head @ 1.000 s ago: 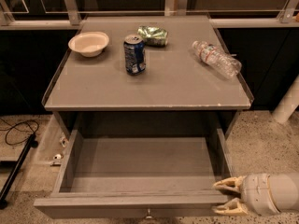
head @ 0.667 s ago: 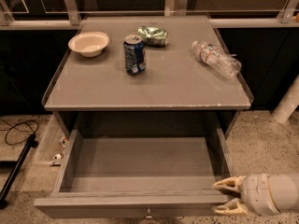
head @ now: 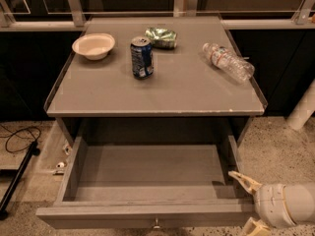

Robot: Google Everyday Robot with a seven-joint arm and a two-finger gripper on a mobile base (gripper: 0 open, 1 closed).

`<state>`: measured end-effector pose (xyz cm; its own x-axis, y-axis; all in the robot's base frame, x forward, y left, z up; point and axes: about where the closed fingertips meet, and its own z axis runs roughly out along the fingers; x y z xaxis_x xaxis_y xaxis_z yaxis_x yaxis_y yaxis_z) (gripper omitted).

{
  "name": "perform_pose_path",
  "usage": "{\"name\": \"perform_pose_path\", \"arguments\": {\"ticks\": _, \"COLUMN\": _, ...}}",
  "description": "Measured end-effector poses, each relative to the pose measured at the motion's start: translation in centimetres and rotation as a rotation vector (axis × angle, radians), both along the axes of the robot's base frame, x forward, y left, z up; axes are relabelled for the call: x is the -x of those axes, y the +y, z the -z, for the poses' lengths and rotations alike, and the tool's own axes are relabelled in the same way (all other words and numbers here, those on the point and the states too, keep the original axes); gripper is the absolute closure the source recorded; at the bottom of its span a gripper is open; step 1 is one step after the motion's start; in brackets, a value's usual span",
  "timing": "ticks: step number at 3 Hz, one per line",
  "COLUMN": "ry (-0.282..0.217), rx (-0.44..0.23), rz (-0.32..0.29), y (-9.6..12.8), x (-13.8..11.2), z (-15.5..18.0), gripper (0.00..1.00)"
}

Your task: Open top drawer

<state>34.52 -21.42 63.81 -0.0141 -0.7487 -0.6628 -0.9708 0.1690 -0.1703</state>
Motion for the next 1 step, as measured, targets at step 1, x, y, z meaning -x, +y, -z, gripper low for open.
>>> {"name": "perform_pose_path", "arguments": {"ticks": 1, "ry": 0.0, "rx": 0.0, "rz": 0.0, "y": 0.0, "x": 0.0, "z": 0.0, "gripper": 0.0}}
